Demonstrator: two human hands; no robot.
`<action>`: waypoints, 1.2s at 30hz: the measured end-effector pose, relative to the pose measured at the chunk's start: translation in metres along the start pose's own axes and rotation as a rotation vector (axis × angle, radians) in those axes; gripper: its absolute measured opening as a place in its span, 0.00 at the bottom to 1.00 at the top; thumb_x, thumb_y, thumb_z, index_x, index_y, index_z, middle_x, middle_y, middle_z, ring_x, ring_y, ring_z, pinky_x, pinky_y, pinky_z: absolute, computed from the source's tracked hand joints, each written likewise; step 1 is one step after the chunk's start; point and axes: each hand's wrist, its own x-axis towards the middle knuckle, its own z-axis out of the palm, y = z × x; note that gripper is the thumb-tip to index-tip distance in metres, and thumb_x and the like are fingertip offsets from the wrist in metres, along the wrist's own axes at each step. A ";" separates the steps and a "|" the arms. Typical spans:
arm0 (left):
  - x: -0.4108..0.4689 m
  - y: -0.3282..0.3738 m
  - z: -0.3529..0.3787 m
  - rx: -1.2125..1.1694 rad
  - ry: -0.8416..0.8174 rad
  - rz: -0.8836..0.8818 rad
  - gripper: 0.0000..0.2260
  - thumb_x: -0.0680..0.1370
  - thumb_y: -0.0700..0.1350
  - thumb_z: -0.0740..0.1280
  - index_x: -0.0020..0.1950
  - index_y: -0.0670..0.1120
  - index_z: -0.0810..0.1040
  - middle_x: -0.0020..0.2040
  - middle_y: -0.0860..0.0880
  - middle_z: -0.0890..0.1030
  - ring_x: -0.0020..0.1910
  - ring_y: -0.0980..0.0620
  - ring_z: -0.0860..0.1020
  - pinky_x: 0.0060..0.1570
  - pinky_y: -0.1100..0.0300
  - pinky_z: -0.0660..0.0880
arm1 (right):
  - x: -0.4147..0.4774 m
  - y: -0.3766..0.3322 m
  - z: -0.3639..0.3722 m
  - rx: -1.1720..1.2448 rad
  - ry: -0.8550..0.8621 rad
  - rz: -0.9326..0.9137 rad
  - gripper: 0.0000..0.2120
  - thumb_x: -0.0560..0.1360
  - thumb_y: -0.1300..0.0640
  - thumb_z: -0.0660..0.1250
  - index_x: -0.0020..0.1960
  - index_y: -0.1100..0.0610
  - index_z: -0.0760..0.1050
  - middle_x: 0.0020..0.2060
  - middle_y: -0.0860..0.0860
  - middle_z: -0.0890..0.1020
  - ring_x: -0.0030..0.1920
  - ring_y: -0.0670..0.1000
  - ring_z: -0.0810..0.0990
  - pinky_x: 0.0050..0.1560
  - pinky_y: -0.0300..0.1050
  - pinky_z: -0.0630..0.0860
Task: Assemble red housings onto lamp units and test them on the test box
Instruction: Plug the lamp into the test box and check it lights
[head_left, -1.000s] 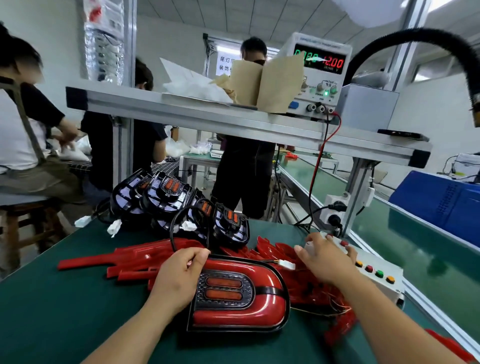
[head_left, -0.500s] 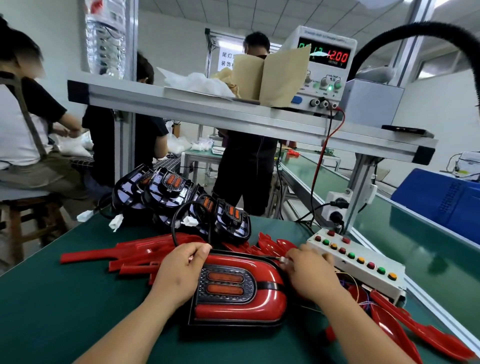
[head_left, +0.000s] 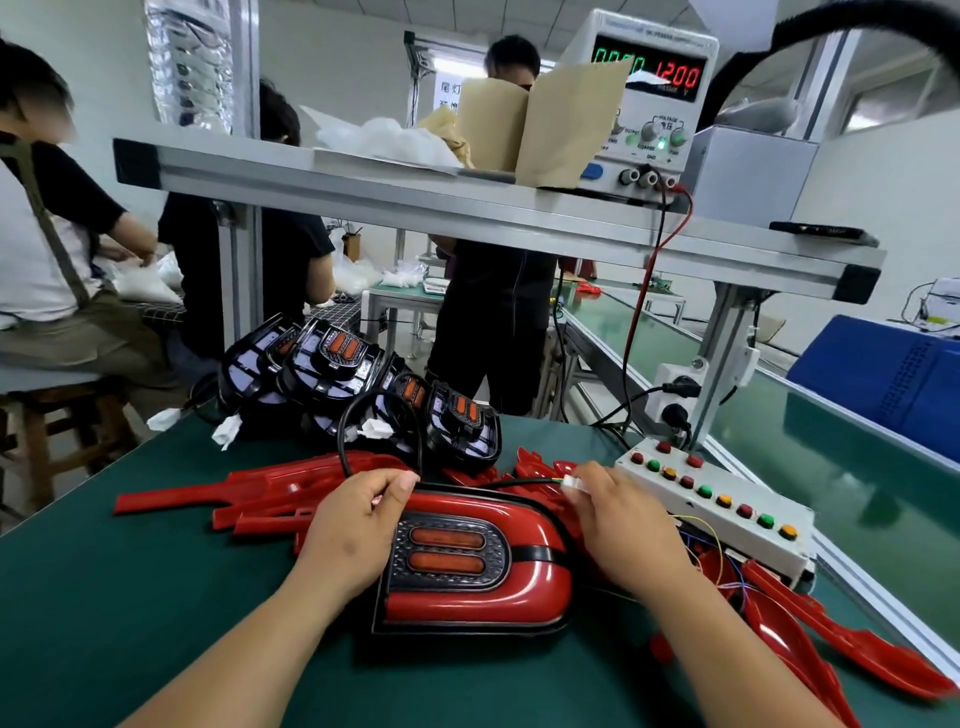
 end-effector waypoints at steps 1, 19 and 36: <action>0.000 0.000 0.000 0.000 -0.001 -0.001 0.25 0.73 0.64 0.54 0.58 0.52 0.81 0.49 0.63 0.77 0.51 0.64 0.73 0.46 0.76 0.65 | 0.000 0.001 0.000 0.007 0.004 -0.003 0.15 0.83 0.46 0.53 0.60 0.54 0.71 0.44 0.47 0.75 0.44 0.51 0.75 0.39 0.44 0.65; 0.000 0.000 -0.001 0.016 -0.015 -0.032 0.26 0.73 0.63 0.55 0.60 0.51 0.81 0.54 0.58 0.79 0.55 0.60 0.74 0.48 0.74 0.65 | -0.003 0.012 -0.005 0.263 -0.029 0.083 0.11 0.79 0.47 0.64 0.55 0.53 0.74 0.41 0.45 0.75 0.40 0.44 0.74 0.36 0.34 0.67; -0.002 0.001 -0.003 0.011 -0.054 -0.070 0.25 0.73 0.64 0.55 0.61 0.53 0.79 0.56 0.60 0.77 0.57 0.60 0.73 0.52 0.67 0.66 | -0.009 0.011 -0.015 0.307 0.042 0.140 0.10 0.71 0.39 0.70 0.50 0.40 0.83 0.51 0.37 0.72 0.52 0.38 0.68 0.61 0.44 0.62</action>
